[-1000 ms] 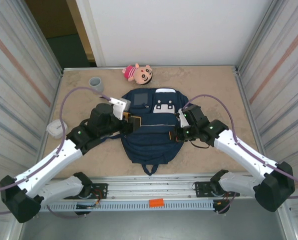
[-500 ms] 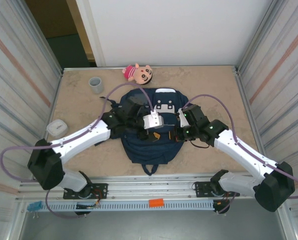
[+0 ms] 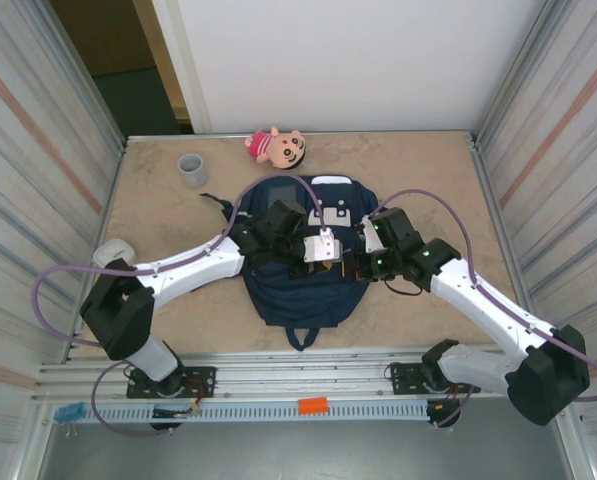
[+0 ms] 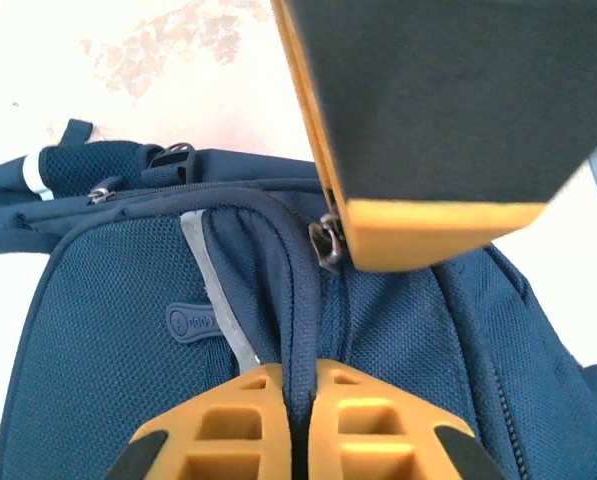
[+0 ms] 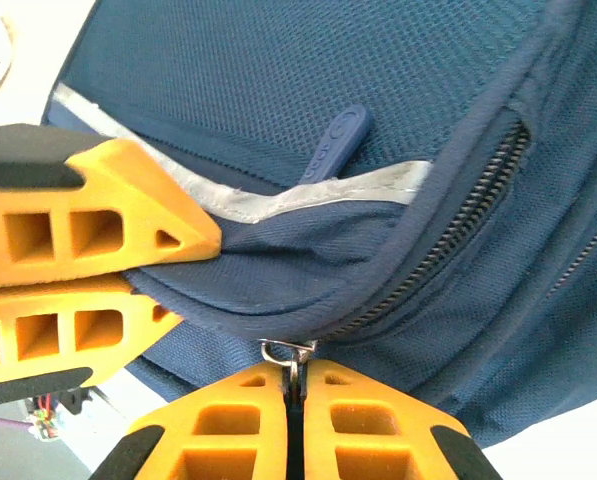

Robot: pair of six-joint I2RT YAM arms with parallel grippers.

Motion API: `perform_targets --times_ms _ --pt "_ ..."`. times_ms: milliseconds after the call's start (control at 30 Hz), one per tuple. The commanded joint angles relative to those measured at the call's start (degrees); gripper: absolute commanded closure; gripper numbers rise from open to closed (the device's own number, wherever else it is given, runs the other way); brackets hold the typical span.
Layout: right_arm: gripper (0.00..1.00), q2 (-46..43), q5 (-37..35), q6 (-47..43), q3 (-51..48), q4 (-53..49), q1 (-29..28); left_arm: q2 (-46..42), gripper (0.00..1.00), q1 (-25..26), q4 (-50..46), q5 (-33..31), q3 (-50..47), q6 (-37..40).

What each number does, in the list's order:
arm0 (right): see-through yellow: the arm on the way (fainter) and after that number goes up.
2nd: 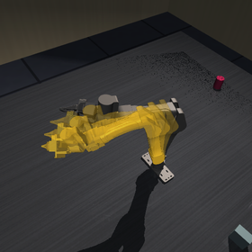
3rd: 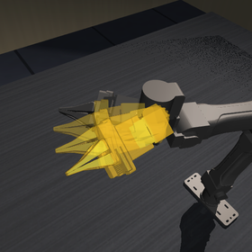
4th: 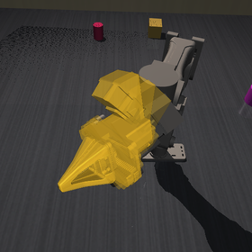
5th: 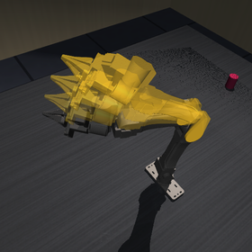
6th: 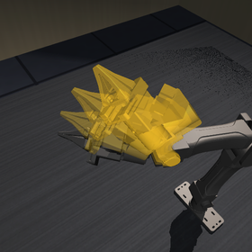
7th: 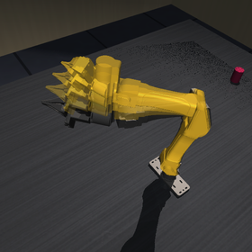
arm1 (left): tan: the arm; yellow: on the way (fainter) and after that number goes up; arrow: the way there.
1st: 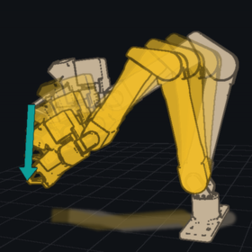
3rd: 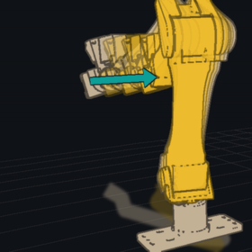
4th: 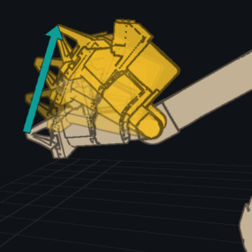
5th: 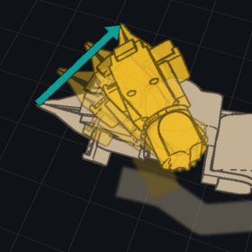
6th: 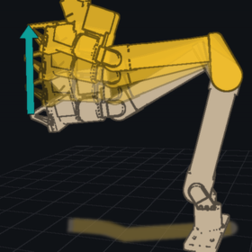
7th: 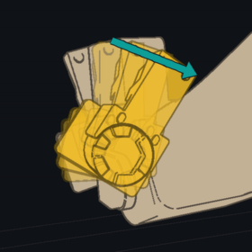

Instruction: Pack the student bag

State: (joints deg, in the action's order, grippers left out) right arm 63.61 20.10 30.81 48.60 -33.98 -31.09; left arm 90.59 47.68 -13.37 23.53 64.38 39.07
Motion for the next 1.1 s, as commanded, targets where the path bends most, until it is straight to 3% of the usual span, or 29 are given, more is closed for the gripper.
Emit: perform_targets --times_ms 0,267,567,700,933,1067 --pt "1.0 -2.4 1.2 -1.2 -1.1 -1.3 4.1 -1.4 1.0 -1.6 -0.3 -0.9 -0.9 0.5" --pt "1.0 -1.8 0.8 -2.0 -1.3 -5.0 10.8 -4.1 1.0 -3.6 0.0 2.3 -3.3 0.0" --pt "1.0 2.9 2.8 -4.6 0.1 -1.6 17.2 -7.5 1.0 -3.6 -0.3 9.1 -6.0 1.5" --pt "1.0 4.7 3.5 -5.9 1.5 -1.5 20.4 -8.5 1.0 -3.6 -1.4 4.4 -6.3 1.4" --pt "1.0 6.9 3.3 -5.9 2.6 -0.4 21.2 -9.9 1.0 -3.7 -2.1 5.8 -6.0 1.9" --pt "1.0 7.1 1.9 -8.1 2.5 -0.8 17.4 -9.7 1.0 -3.9 -0.8 4.4 -5.6 0.5"
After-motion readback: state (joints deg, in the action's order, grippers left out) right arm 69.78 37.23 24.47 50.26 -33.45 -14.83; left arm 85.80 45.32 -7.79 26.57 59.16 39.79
